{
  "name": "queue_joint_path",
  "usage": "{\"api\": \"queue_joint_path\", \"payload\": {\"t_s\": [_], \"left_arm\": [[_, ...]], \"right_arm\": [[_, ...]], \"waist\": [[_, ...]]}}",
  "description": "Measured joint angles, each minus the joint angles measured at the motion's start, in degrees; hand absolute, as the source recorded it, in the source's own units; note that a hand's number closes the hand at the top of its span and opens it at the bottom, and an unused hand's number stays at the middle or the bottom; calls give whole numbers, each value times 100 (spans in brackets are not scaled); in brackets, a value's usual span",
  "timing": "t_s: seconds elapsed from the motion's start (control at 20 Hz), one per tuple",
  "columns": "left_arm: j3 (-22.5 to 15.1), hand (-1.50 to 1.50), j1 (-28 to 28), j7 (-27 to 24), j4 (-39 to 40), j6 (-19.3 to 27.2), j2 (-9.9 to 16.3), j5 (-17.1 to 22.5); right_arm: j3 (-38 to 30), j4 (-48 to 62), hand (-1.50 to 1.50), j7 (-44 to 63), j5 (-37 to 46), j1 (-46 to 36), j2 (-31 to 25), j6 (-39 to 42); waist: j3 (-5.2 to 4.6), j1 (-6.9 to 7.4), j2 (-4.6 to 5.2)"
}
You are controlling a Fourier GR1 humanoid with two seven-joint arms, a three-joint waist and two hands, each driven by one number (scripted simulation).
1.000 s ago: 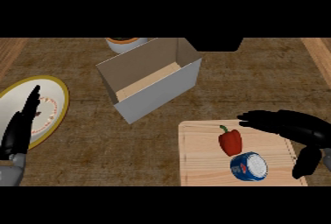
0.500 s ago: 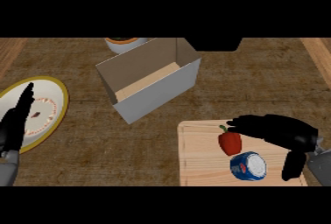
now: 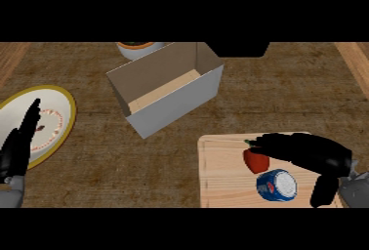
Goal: Pick the can from the cutting board and place it in the cardboard box
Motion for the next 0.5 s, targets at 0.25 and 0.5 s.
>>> {"api": "queue_joint_path", "payload": {"t_s": [0.25, 0.5], "left_arm": [[127, 0, -95, -116, 194, -98, -92, -70], [260, 0, -176, -74, 210, -226, -77, -150]], "right_arm": [[5, -452, -150, -7, -44, 336, 20, 44], [1, -886, -150, 203, -95, 454, 69, 246]], "waist": [[0, -16, 1], [-1, -12, 1]]}}
